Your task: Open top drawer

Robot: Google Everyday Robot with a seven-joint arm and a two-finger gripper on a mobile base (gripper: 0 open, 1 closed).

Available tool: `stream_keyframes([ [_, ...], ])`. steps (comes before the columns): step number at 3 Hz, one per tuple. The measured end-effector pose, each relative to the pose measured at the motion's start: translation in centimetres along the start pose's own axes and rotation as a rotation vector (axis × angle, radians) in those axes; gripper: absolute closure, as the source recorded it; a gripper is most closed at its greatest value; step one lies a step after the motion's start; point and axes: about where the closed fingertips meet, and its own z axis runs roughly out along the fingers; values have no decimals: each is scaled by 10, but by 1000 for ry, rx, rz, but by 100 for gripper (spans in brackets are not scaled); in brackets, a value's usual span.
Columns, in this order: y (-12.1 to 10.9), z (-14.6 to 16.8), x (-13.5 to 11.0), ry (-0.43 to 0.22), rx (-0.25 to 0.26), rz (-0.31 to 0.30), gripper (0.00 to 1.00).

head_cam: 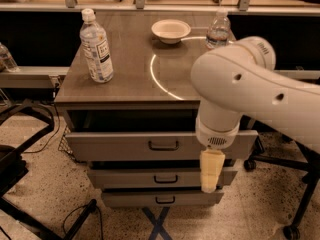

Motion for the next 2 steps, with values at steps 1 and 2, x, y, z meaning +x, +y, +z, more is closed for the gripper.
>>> stream_keyframes([
  [1,13,22,-27,-67,-24,-18,0],
  [2,20,42,-65,-150,-56,-53,0],
])
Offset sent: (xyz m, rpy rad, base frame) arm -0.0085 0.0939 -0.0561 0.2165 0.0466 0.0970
